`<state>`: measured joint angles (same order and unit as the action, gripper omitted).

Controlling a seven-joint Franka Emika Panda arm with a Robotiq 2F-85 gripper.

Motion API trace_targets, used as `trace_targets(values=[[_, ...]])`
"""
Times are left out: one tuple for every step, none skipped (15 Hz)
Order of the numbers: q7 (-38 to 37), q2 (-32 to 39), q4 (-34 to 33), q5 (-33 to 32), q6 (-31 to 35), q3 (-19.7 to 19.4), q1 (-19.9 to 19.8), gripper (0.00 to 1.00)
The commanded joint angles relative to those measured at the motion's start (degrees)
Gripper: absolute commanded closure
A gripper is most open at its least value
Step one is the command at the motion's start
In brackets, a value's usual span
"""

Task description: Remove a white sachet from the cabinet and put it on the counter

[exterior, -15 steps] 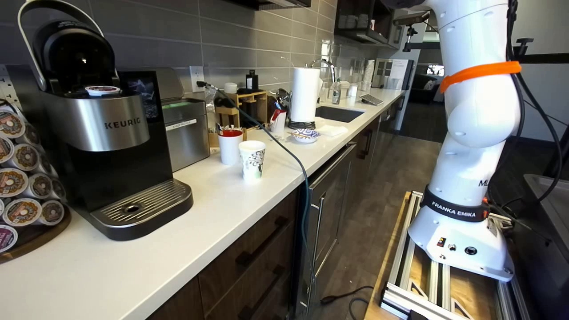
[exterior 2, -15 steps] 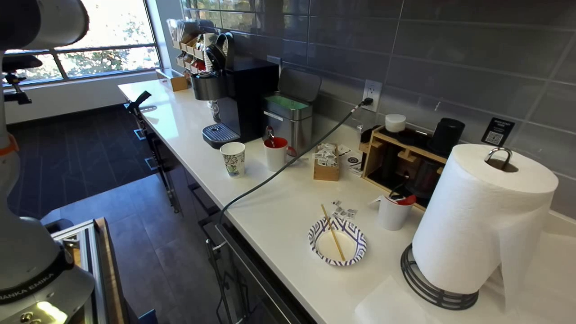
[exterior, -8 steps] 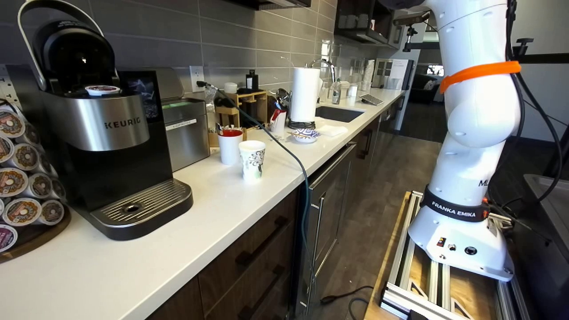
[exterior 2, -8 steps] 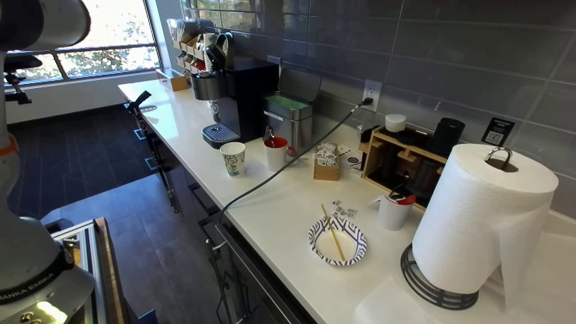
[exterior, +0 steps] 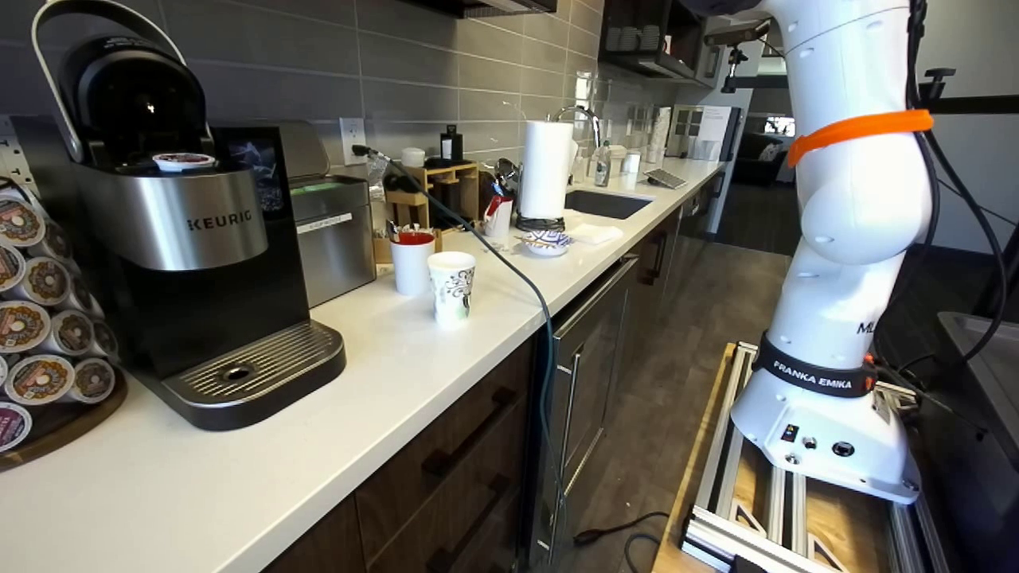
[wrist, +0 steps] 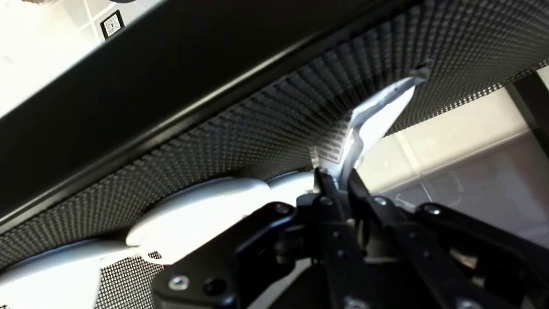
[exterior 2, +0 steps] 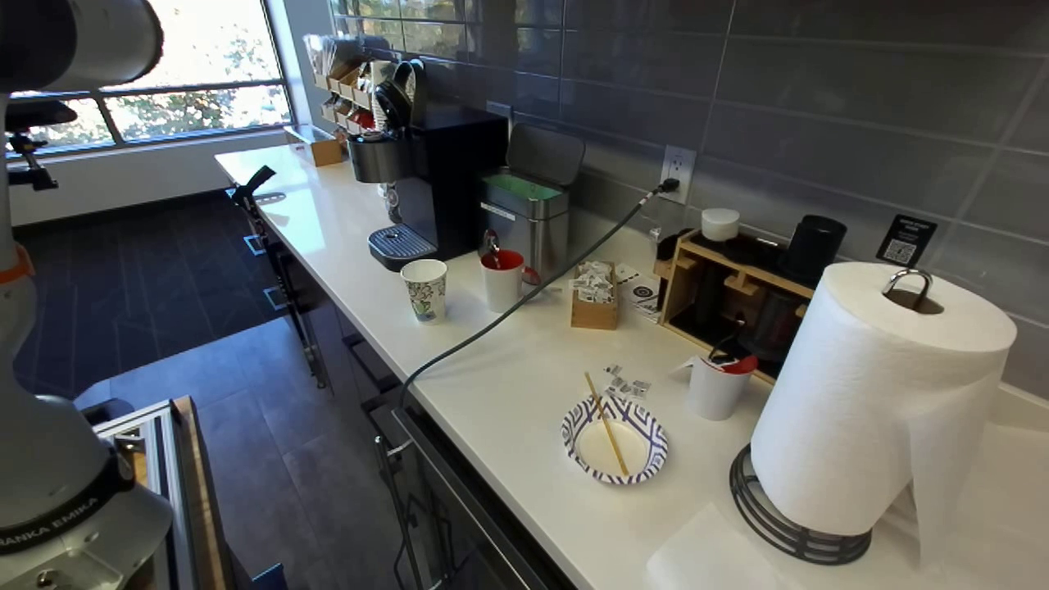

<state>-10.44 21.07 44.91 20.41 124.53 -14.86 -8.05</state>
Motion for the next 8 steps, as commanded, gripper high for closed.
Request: trace_targets(values=[[-0.20, -3.65, 0.66, 3.44, -4.20, 0.66, -2.04, 0.98], [1.13, -5.32, 1.66, 5.06, -6.21, 0.98, -3.00, 0.98], [2.82, -6.98, 2.40, 6.97, -8.91, 1.38, -4.01, 0.98], [5.17, -8.89, 3.59, 9.89, -12.05, 1.89, -5.31, 0.98], [6.83, -10.62, 4.52, 12.14, -15.02, 1.88, -6.32, 0.98], [8.45, -12.39, 5.17, 13.89, -18.68, 1.61, -7.25, 0.98], [10.10, -14.02, 6.38, 14.93, -21.36, 1.11, -7.99, 0.98], [10.88, -15.62, 7.17, 15.88, -24.42, 0.70, -8.76, 0.98]])
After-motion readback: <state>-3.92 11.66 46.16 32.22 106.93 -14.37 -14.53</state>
